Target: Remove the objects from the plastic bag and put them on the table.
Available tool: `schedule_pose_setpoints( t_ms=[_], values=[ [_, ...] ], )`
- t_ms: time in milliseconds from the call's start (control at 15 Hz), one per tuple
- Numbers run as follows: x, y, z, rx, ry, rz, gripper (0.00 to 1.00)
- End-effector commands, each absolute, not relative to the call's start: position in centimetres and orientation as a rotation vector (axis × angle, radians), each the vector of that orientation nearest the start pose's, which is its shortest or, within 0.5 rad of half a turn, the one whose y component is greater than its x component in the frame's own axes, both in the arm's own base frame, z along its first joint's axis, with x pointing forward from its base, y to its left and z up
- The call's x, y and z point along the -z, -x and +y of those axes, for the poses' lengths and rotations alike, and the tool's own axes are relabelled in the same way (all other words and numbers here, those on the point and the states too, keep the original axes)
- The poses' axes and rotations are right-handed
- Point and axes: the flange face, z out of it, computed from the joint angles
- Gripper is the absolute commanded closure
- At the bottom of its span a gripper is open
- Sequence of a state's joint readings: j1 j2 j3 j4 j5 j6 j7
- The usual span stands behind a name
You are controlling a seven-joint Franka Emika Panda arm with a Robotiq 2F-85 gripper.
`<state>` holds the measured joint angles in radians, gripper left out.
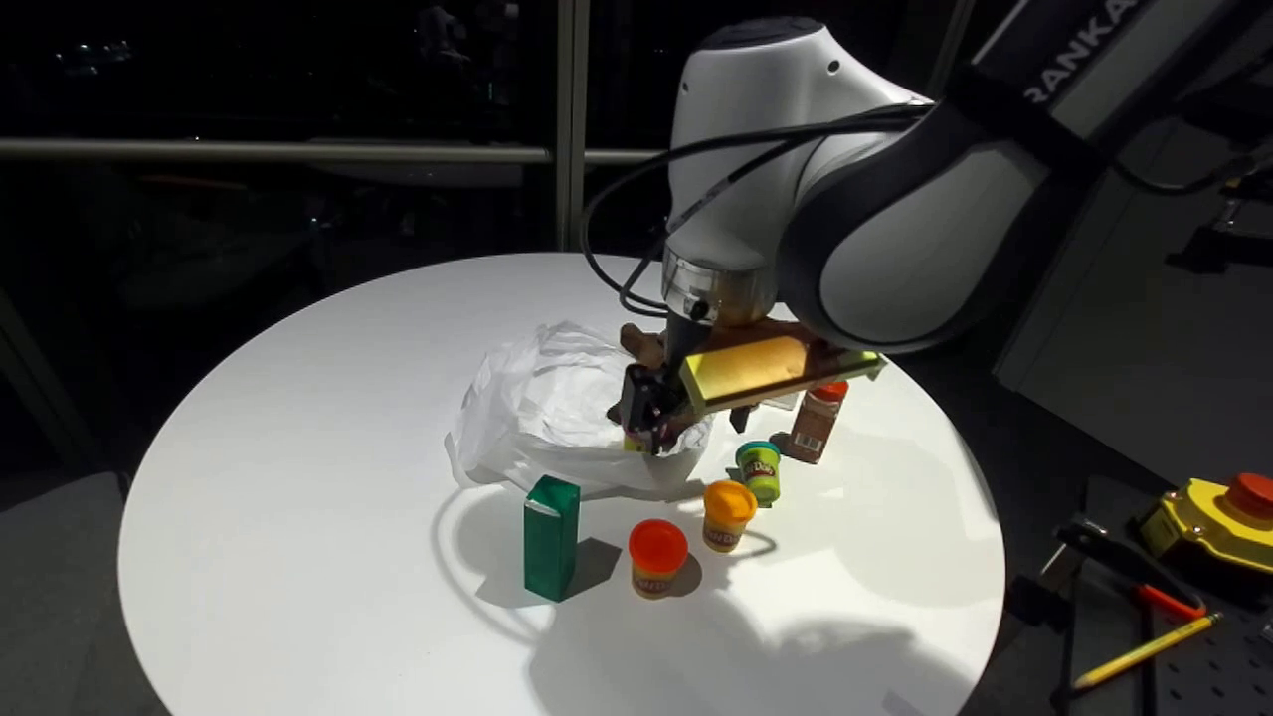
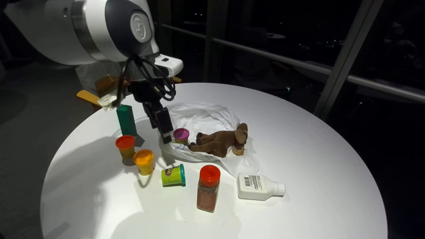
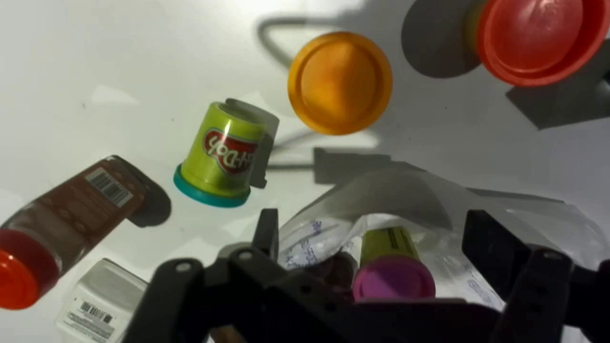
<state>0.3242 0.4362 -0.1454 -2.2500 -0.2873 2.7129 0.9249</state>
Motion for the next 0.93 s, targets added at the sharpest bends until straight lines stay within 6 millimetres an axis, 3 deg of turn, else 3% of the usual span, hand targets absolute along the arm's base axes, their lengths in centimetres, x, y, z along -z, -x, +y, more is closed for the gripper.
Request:
schedule_pose_setpoints(
  t_ms=[0,333,867],
  values=[
    [-18.2,-56.9,9.7,0.283,3.159,0.683,0.00],
    [-16.2,-59.3,9.2,0.237,3.156,0.562,0.00],
    [-13.4,-60.9,8.8,0.157,3.132,0.468,0.00]
  ],
)
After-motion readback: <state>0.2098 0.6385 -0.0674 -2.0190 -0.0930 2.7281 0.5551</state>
